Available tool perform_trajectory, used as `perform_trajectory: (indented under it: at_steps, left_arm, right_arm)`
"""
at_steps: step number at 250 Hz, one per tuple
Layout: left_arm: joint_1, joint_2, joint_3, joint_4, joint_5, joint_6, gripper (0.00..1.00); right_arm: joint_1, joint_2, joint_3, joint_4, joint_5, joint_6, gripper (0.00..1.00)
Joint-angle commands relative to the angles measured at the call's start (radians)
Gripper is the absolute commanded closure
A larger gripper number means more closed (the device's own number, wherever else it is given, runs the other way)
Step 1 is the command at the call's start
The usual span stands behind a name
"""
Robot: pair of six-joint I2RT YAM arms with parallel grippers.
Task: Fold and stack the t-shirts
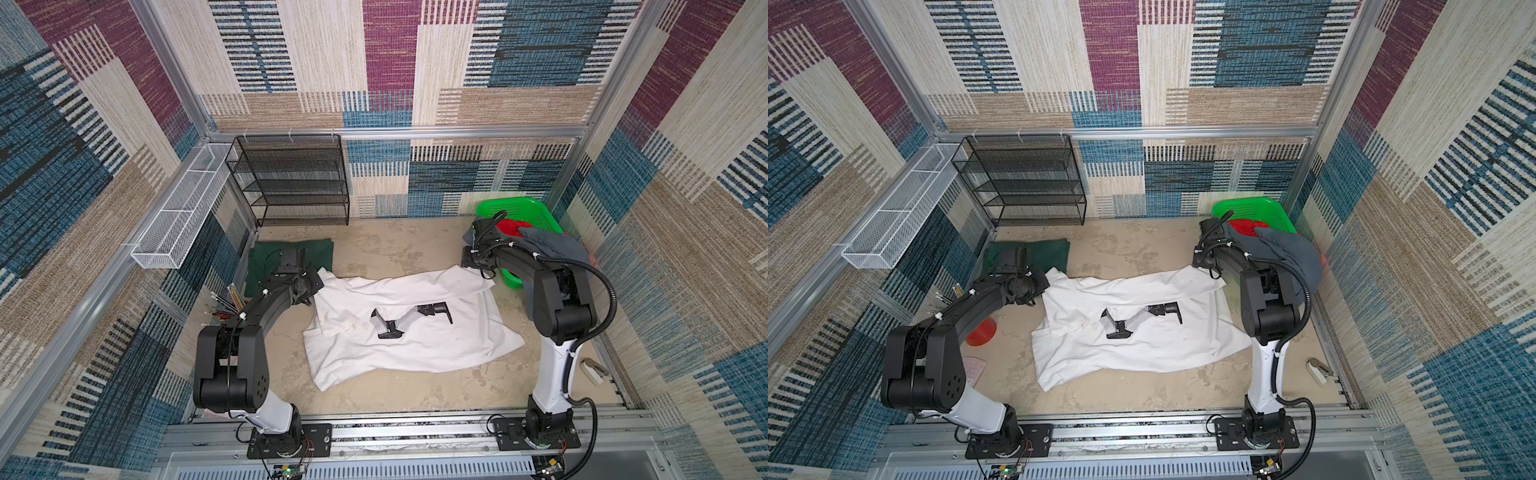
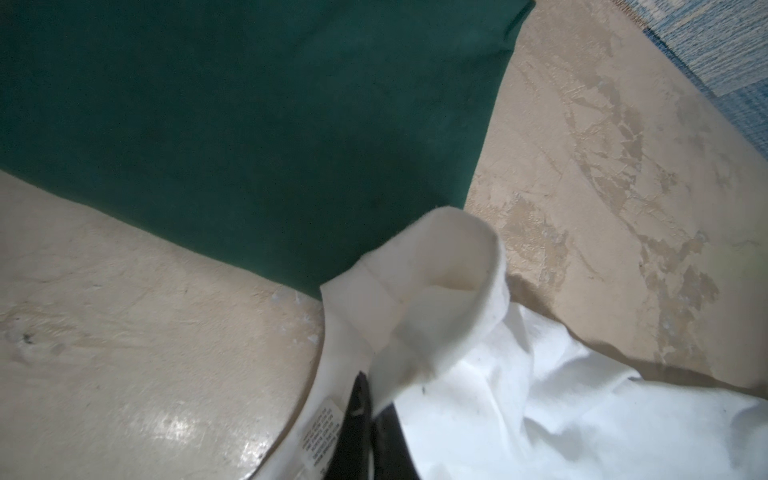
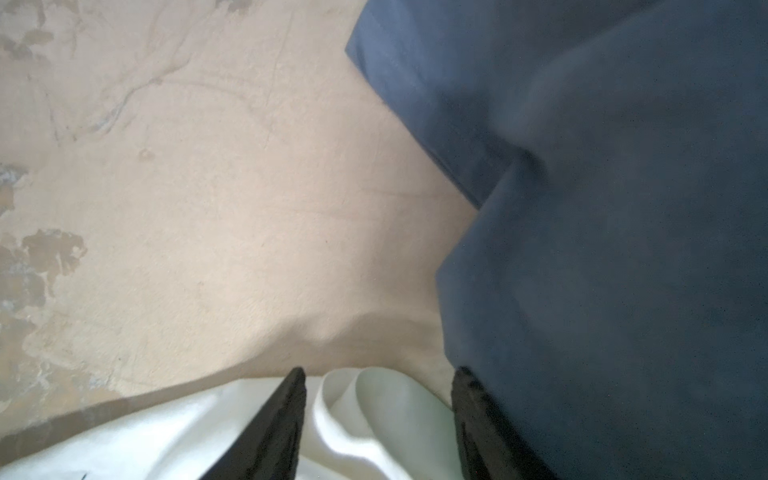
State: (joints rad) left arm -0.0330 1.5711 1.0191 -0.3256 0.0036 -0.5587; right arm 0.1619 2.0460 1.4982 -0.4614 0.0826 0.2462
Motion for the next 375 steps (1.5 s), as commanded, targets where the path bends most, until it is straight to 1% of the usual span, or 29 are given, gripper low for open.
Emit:
perform_trajectory:
  at_steps: [1,57,71,77,89,95,137,175,258,294,375]
  left_arm:
    - [0.002,-0.009,-0.007,0.026,-0.004,0.003,1.0]
    - [0.004,-0.023,-0.011,0.024,-0.007,0.007,1.0]
    - [0.004,-0.028,-0.013,0.024,-0.01,0.008,1.0]
    - [0.004,-0.028,-0.013,0.026,-0.009,0.008,1.0]
    - [0.004,-0.028,-0.013,0.025,-0.009,0.007,1.0]
    - [0.004,-0.027,-0.013,0.027,-0.009,0.007,1.0]
    - [0.005,-0.016,-0.014,0.03,-0.004,0.002,1.0]
    - [0.007,-0.023,-0.021,0.028,-0.01,0.002,1.0]
    - [0.012,-0.033,-0.026,0.033,-0.017,-0.007,1.0]
    - [0.013,-0.028,-0.029,0.035,-0.028,-0.012,1.0]
    - [0.028,-0.025,-0.042,0.047,-0.039,-0.039,1.0]
  right_arm:
    - [0.001,0.017,0.001,0.011,-0.011,-0.008,0.43]
    - [0.0,0.061,0.022,-0.024,0.009,-0.004,0.45]
    - [0.001,0.06,0.012,-0.017,0.018,-0.007,0.47]
    - [0.001,0.06,0.011,-0.016,0.019,-0.008,0.51]
    - [0.001,0.061,0.011,-0.013,0.02,-0.012,0.66]
    - [0.001,0.062,0.011,-0.011,0.02,-0.012,0.71]
    - [0.001,0.061,0.03,-0.006,0.032,-0.016,1.0]
    - [0.001,0.047,0.042,-0.003,0.057,-0.012,1.0]
    - [-0.002,-0.019,0.027,0.02,0.181,0.035,1.0]
    - [-0.018,-0.033,0.01,0.022,0.206,0.062,1.0]
    - [-0.071,-0.076,-0.044,0.064,0.221,0.099,1.0]
